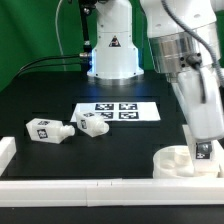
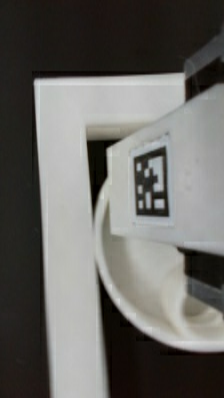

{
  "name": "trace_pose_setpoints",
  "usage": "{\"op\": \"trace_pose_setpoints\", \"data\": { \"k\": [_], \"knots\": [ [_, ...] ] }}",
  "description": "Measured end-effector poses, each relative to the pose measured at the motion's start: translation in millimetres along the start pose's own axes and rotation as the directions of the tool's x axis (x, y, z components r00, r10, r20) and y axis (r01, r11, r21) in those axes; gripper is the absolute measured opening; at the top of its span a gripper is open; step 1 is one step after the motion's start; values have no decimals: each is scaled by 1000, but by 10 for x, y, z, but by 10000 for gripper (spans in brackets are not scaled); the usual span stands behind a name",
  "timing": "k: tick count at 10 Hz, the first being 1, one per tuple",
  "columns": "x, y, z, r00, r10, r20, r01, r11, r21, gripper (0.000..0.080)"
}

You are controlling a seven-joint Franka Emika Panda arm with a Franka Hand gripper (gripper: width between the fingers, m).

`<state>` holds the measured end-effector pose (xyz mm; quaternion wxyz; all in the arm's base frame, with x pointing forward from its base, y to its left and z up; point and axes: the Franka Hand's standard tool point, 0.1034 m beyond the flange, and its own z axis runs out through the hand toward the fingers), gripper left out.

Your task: Assemble stool

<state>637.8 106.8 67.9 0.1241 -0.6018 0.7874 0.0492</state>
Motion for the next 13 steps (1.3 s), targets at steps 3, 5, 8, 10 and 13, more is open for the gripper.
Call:
{"op": "trace_pose_setpoints", "data": {
  "k": [3, 5, 8, 10, 13],
  "knots": [
    [3, 19, 4, 977, 211, 20, -212, 977, 29, 334],
    [5, 19, 5, 973, 228, 20, -229, 973, 29, 334],
    [-10, 155, -21, 999, 4, 40, -1, 997, -82, 584],
    [-70, 193, -148, 965, -243, 102, 255, 958, -129, 646],
    [-61, 205, -162, 892, -434, 128, 448, 887, -114, 649]
  ]
}}
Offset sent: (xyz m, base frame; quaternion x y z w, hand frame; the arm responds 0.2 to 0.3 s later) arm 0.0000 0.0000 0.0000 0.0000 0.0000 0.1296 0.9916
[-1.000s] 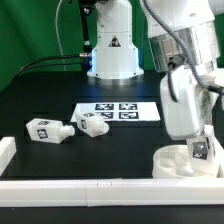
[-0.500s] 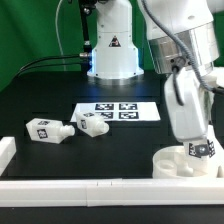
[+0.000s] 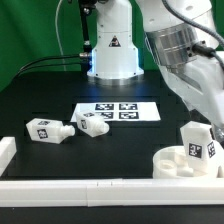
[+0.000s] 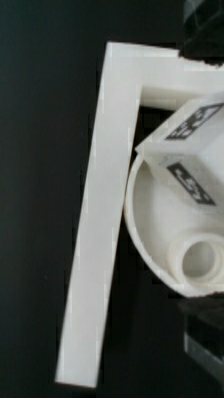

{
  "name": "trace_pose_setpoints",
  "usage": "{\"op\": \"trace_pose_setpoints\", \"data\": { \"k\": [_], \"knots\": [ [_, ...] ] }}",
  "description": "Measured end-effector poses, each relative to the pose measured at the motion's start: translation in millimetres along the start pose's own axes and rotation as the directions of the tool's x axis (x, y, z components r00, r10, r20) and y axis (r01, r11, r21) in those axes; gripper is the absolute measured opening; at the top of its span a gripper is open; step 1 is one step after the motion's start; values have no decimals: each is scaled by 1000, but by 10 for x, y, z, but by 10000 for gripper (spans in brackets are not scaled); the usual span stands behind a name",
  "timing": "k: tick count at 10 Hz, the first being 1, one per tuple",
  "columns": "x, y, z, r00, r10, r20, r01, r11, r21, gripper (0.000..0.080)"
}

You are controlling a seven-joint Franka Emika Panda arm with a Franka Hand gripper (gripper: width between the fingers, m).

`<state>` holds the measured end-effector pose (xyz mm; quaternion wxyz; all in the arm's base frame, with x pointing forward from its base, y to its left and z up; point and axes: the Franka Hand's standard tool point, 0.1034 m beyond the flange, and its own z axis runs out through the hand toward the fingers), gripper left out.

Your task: Assemble stool

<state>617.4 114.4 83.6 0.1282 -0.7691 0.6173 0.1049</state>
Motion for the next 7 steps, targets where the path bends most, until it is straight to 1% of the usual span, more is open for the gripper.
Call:
{"op": "trace_pose_setpoints", "data": {
  "k": [1, 2, 3, 4, 5, 6, 7],
  "knots": [
    [1, 0, 0, 1000, -31, 0, 31, 1000, 0, 649],
    [5, 2, -1, 992, -123, -1, 123, 992, -3, 649],
    [12, 4, -47, 945, -325, -27, 323, 945, -53, 649],
    [41, -8, -85, 837, -545, -48, 540, 836, -95, 649],
    [37, 9, -68, 737, -674, -42, 666, 735, -127, 649],
    [6, 27, -45, 717, -696, -41, 685, 714, -145, 649],
    [20, 29, -46, 656, -754, -29, 743, 652, -150, 649]
  ]
}}
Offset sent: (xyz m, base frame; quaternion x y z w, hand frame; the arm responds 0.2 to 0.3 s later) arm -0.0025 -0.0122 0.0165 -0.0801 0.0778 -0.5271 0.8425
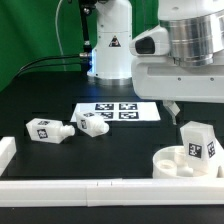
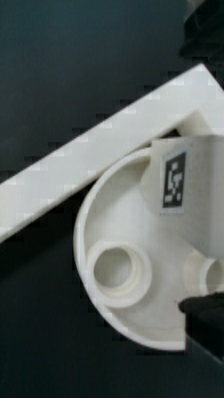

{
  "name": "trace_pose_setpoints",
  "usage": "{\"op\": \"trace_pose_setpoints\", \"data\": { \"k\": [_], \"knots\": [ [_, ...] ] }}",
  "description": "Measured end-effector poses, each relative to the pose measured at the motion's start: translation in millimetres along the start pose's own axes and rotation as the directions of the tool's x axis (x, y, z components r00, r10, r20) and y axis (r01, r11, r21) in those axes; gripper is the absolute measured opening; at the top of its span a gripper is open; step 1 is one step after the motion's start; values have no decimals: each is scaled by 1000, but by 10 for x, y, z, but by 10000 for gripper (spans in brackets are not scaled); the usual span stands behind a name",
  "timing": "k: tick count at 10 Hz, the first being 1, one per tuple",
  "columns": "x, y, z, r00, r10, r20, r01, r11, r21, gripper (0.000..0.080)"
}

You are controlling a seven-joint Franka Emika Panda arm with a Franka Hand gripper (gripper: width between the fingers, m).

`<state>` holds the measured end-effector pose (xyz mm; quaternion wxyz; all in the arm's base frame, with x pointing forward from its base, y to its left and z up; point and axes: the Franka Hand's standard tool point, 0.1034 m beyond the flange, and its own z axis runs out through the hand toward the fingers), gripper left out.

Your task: Assemble stool

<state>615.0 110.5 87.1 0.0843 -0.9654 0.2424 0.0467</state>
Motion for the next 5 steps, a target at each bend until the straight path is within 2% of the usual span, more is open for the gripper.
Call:
{"op": "trace_pose_setpoints", "data": {
  "k": [1, 2, 3, 4, 5],
  "knots": [
    [11, 16, -1, 999, -48, -1, 48, 999, -1, 649],
    [39, 23, -8, 982, -187, -15, 187, 982, -9, 649],
    [141, 10, -30, 897, -434, -81, 432, 901, -44, 649],
    [168, 4, -40, 772, -632, -70, 625, 774, -100, 649],
    [198, -16, -49, 644, -763, -53, 752, 645, -135, 649]
  ]
}}
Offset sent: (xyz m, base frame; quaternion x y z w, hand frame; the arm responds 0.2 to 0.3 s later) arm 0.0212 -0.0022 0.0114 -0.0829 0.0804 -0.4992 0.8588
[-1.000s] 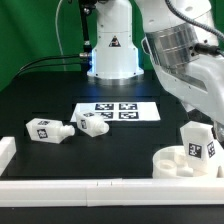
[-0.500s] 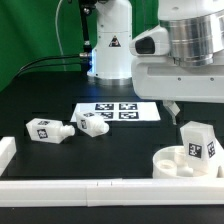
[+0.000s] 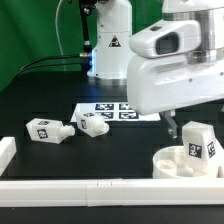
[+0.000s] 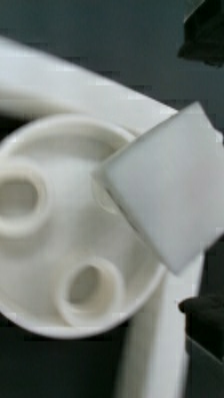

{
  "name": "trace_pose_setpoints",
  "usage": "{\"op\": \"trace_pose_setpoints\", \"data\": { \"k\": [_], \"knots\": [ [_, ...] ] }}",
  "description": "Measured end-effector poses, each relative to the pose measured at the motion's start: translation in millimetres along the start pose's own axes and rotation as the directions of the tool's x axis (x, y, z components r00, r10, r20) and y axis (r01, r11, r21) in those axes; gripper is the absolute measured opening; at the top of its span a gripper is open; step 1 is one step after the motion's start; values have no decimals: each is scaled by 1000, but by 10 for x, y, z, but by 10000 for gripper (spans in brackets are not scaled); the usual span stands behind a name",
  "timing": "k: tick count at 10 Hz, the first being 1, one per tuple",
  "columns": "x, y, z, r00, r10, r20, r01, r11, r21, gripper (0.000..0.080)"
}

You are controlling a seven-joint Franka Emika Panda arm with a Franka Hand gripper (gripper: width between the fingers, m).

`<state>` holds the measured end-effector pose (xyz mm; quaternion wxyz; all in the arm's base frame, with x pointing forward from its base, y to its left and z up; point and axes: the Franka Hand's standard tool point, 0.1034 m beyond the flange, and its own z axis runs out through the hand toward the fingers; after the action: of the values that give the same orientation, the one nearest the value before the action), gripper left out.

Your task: Assemble stool

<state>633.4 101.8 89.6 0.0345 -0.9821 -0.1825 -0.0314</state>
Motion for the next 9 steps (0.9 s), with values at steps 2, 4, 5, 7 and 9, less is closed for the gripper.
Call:
{"op": "trace_pose_setpoints", "data": {
  "k": [2, 4, 5, 7, 9],
  "knots": [
    [-16, 63, -2, 998, -58, -20, 57, 998, -16, 649],
    [-27, 72, 20, 986, -169, -11, 169, 985, -26, 649],
    [-55, 12, 106, 975, -221, 13, 221, 975, -28, 649],
    [-69, -124, 203, 982, -190, 23, 190, 982, -17, 649],
    [-80, -149, 231, 984, -176, 17, 177, 984, -19, 649]
  ]
}}
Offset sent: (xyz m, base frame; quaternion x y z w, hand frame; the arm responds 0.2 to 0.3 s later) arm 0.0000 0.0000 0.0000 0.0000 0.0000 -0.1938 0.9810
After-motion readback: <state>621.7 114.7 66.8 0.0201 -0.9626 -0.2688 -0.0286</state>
